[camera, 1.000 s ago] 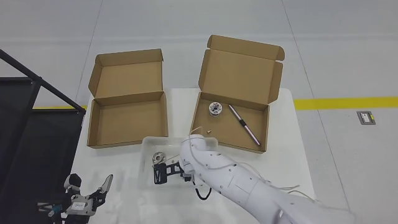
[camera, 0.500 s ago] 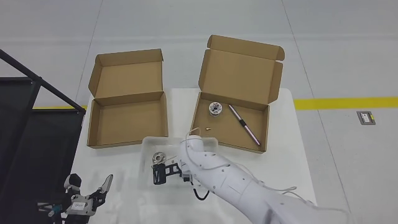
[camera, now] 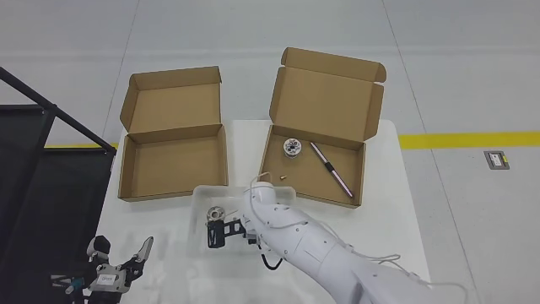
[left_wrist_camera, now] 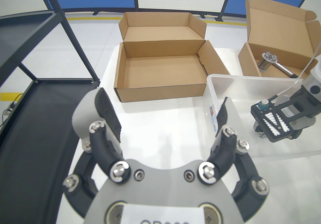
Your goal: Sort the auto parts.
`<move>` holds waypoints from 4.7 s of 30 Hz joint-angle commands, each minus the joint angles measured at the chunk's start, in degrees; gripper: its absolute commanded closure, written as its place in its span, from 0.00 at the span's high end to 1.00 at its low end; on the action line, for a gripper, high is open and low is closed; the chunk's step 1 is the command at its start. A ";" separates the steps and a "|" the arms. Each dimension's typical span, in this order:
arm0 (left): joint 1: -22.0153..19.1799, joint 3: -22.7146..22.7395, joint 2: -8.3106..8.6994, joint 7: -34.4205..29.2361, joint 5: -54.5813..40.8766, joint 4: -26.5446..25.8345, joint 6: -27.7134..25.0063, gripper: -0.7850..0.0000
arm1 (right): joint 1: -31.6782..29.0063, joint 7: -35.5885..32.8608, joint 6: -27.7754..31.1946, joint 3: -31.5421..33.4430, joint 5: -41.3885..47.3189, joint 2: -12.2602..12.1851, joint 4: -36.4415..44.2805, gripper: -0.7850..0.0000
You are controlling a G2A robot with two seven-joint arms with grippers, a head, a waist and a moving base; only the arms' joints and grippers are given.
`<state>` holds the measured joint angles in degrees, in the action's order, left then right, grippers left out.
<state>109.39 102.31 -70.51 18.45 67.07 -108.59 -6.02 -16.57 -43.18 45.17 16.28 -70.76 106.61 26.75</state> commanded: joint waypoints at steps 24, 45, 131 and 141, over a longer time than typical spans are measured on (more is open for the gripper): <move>0.00 0.00 0.00 0.00 0.00 0.00 0.00 1.00 | -10.14 12.91 -6.05 26.98 -8.38 -21.69 40.45 0.00; 0.00 0.00 0.00 0.00 0.00 0.00 0.00 1.00 | -26.82 -9.26 -17.21 40.97 -12.97 -27.40 62.12 0.00; -4.58 1.54 -0.01 -2.94 -0.66 2.21 -0.21 1.00 | -24.24 10.66 -13.30 46.20 -2.20 -26.55 49.26 1.00; -8.57 -0.47 -0.28 -4.16 -0.06 4.74 3.18 1.00 | -23.78 14.29 -9.59 44.22 -0.80 -26.31 46.94 1.00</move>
<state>102.15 102.57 -70.69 14.73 67.55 -104.60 -3.81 -41.03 -29.19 34.93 61.03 -71.98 80.16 74.62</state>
